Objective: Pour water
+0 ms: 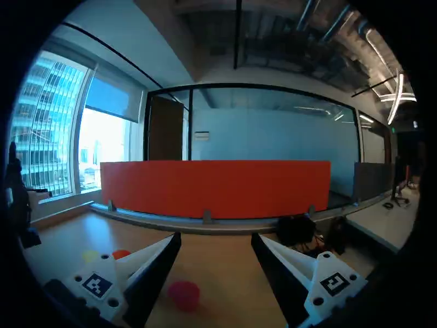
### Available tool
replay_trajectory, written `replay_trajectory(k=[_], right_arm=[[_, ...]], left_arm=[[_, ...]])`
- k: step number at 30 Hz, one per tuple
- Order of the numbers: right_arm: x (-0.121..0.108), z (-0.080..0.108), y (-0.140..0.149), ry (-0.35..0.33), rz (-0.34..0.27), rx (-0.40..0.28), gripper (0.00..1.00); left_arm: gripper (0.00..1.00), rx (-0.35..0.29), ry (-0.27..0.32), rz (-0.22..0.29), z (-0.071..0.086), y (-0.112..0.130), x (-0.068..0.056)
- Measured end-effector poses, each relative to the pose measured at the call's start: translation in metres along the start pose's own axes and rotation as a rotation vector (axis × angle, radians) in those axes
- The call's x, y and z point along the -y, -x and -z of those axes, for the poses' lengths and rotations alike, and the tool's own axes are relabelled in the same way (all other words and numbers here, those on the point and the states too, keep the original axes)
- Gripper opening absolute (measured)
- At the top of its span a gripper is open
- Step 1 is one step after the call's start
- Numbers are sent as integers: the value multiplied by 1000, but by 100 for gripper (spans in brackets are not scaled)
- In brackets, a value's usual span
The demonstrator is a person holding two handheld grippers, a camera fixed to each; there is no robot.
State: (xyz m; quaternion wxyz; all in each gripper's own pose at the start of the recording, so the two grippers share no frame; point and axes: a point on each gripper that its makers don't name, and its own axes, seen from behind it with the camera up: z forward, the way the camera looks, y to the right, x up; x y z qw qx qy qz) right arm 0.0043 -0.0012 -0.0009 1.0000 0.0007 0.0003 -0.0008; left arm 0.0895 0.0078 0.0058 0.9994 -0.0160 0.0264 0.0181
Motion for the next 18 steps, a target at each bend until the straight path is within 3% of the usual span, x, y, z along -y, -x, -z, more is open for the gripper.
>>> replay_trajectory(k=[9,18], right_arm=[[8,3,-44,-19,33,8,99],[24,7,-53,-101,27,7,99]], left_arm=[[96,-15,60,-1,1,-54,-12],[96,-3,152,6,1,-60,-28]])
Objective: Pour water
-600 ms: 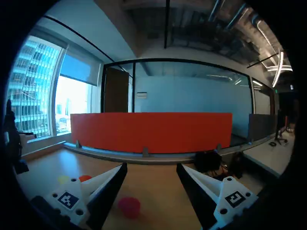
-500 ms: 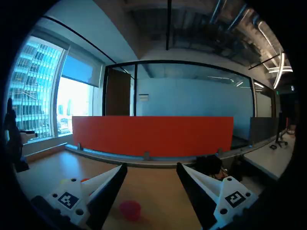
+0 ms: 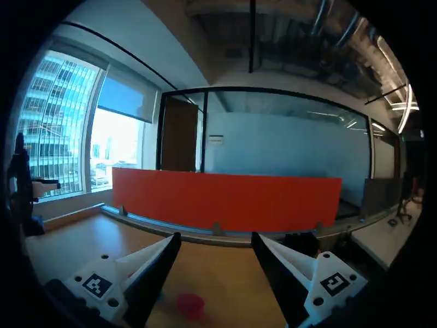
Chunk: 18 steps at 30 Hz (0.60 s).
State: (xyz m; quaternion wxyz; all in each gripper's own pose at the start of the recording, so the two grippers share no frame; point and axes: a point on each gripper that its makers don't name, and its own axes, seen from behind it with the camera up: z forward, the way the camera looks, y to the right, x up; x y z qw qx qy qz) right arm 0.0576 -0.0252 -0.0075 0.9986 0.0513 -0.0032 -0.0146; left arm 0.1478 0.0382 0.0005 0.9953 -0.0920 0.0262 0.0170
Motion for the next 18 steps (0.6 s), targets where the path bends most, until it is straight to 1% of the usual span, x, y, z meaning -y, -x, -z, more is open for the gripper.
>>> replay_trajectory(k=[3,8,14,18], right_arm=[[7,1,-4,-49,-12,-6,99],[21,5,-11,-137,-11,-18,99],[48,15,-23,-271,-33,-33,99],[56,17,-25,-318,-41,-38,99]], left_arm=[[96,12,47,4,0,3,-10],[96,20,129,-3,-1,6,-30],[96,37,218,7,-1,11,-54],[96,43,278,15,0,13,-69]])
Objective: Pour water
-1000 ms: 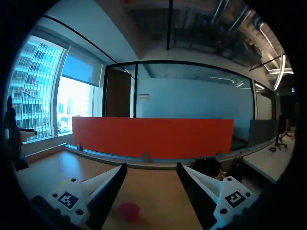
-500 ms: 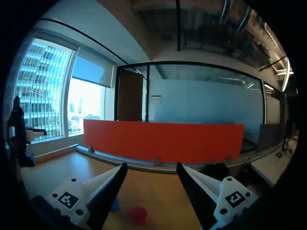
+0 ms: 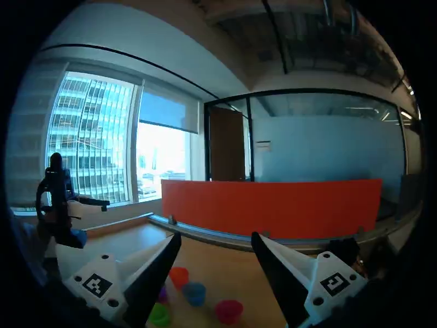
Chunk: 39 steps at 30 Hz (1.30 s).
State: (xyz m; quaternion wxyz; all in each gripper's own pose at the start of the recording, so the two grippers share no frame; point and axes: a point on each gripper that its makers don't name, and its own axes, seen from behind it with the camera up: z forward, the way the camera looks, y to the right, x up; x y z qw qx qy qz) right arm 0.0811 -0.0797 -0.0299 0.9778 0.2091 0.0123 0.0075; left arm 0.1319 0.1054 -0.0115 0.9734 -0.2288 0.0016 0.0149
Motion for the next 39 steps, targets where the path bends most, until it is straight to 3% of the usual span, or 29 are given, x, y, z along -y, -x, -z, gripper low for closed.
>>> replay_trajectory(k=[11,20,29,39], right_arm=[[10,-3,4,-47,32,35,99],[17,-5,19,-70,70,82,99],[19,-7,23,-84,63,96,99],[17,-11,43,-89,75,146,99]], left_arm=[[96,27,144,-4,-5,15,-36],[96,80,247,-31,-5,44,-64],[96,124,339,-38,-3,72,-89],[96,189,422,-104,1,115,-114]])
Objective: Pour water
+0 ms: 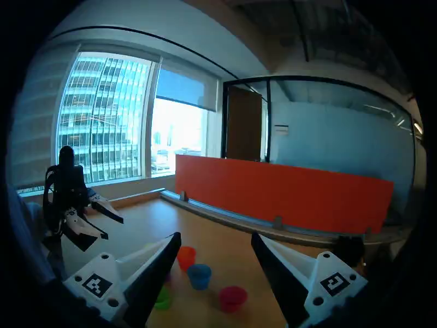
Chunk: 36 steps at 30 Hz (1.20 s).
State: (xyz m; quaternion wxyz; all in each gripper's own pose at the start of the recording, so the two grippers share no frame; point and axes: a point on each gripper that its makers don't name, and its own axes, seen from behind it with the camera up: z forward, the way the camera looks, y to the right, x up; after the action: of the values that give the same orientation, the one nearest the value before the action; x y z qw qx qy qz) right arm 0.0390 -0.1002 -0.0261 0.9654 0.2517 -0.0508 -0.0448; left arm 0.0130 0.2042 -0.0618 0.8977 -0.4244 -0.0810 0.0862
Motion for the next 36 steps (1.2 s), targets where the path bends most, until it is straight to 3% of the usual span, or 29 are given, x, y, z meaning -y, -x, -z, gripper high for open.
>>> replay_trajectory(k=[12,20,36], right_arm=[[5,-3,24,-21,19,65,99],[5,-4,39,-33,22,99,99],[-2,-12,54,-37,8,128,99]], left_arm=[[96,96,84,-23,-24,55,-31],[96,158,113,-8,-37,86,-37],[96,259,153,-40,-61,132,-47]])
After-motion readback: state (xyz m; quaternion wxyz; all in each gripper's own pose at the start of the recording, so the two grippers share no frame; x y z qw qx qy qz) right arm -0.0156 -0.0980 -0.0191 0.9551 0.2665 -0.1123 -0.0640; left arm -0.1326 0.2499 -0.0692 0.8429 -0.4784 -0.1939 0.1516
